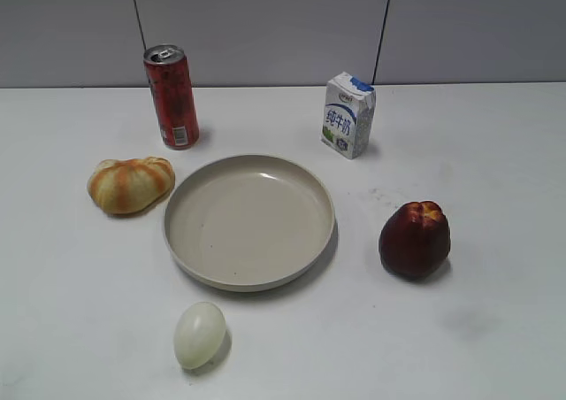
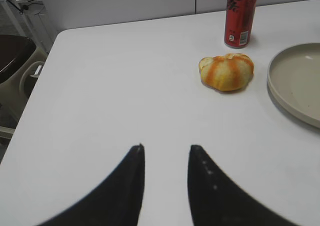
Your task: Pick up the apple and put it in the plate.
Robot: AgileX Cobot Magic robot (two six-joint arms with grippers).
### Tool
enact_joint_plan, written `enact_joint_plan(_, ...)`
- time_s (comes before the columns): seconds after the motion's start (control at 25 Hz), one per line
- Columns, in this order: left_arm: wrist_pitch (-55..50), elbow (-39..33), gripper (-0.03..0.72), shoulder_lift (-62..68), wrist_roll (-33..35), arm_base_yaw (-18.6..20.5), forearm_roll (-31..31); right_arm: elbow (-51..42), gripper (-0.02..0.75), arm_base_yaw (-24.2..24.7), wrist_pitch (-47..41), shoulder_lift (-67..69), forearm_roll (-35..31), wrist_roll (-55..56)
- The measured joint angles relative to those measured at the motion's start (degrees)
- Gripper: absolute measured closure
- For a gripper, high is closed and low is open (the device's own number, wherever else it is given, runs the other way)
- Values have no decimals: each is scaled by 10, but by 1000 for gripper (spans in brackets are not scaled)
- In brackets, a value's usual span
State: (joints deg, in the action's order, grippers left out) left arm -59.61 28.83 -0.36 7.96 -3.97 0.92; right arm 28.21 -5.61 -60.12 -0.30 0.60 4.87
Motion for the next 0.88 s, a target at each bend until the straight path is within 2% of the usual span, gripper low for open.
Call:
enact_joint_plan(0.64,0,0,452,0,0,0,0,6,146,0,10,14,-6,0)
enact_joint_plan(0.72,0,0,452,0,0,0,0,10,147,0,50,33,-6,0)
enact_joint_plan(0.88,0,0,452,0,0,0,0,-8,147,0,207,95,-16,0)
